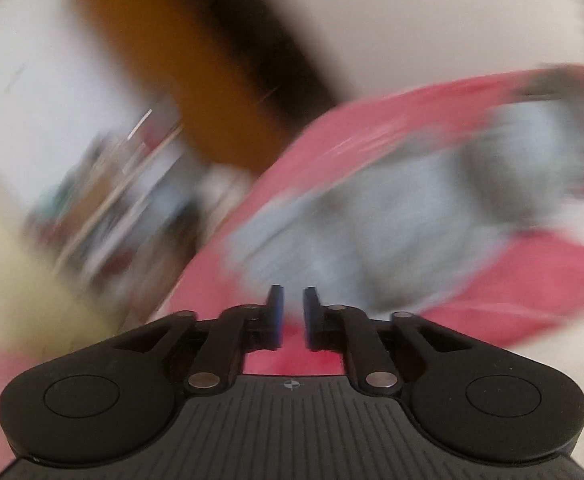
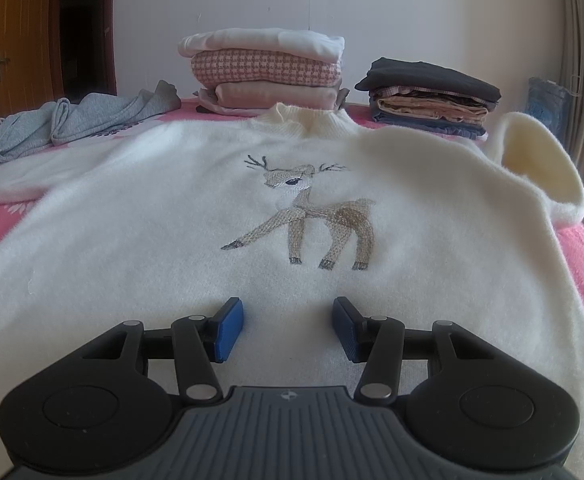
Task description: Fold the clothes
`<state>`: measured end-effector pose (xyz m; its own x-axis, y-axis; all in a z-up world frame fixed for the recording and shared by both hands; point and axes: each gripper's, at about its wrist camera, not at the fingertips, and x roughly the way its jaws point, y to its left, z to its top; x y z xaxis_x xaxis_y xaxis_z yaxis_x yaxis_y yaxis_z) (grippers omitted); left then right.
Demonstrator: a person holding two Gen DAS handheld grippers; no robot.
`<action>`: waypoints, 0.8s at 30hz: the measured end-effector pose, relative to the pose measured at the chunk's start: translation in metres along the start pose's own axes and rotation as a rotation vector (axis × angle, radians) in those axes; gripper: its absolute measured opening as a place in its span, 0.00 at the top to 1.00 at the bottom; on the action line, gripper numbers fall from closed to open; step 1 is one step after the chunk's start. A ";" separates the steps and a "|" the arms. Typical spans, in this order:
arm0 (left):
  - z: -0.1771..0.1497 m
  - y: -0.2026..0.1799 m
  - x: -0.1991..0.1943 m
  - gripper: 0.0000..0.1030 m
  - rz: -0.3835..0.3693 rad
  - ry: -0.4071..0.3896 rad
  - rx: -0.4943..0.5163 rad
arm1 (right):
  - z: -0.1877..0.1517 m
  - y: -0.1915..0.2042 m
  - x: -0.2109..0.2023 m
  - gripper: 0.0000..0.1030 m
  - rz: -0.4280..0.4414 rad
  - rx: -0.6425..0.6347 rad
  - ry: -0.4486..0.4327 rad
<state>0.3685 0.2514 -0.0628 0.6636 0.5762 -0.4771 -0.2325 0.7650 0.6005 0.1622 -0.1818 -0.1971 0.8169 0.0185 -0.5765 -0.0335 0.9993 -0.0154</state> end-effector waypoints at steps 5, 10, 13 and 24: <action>0.008 -0.129 -0.076 0.73 -0.352 -0.197 0.261 | -0.001 0.000 0.000 0.49 0.002 0.001 -0.001; -0.003 -0.176 -0.064 0.74 -0.380 -0.081 0.060 | 0.002 -0.003 -0.001 0.49 0.014 0.007 0.011; -0.024 -0.171 -0.051 0.75 -0.294 -0.061 -0.074 | 0.014 0.000 -0.004 0.50 0.013 -0.055 0.055; -0.066 -0.154 -0.020 0.73 -0.139 -0.163 -0.122 | 0.169 0.092 0.055 0.67 0.346 -0.200 -0.007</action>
<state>0.3446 0.1414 -0.1880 0.7990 0.4165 -0.4337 -0.2086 0.8685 0.4497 0.3020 -0.0833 -0.0920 0.7415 0.3540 -0.5699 -0.4183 0.9081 0.0199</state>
